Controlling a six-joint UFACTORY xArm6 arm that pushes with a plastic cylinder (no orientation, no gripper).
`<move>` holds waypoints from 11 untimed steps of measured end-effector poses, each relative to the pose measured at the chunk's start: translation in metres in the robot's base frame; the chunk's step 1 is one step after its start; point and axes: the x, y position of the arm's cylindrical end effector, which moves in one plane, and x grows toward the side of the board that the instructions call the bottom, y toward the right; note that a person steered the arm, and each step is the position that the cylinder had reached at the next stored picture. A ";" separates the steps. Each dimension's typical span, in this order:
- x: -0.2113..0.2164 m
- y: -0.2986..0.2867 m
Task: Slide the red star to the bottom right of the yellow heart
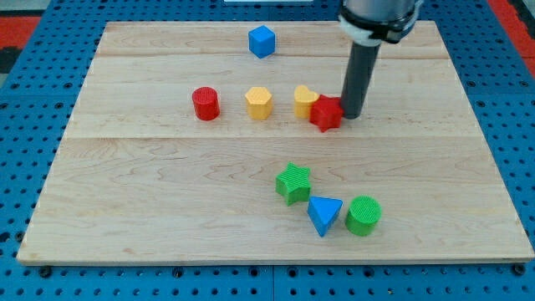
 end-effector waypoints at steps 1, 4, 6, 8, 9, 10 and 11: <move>0.017 -0.052; 0.040 -0.179; 0.001 -0.179; -0.002 -0.149; 0.010 -0.109; 0.018 -0.096; -0.002 -0.127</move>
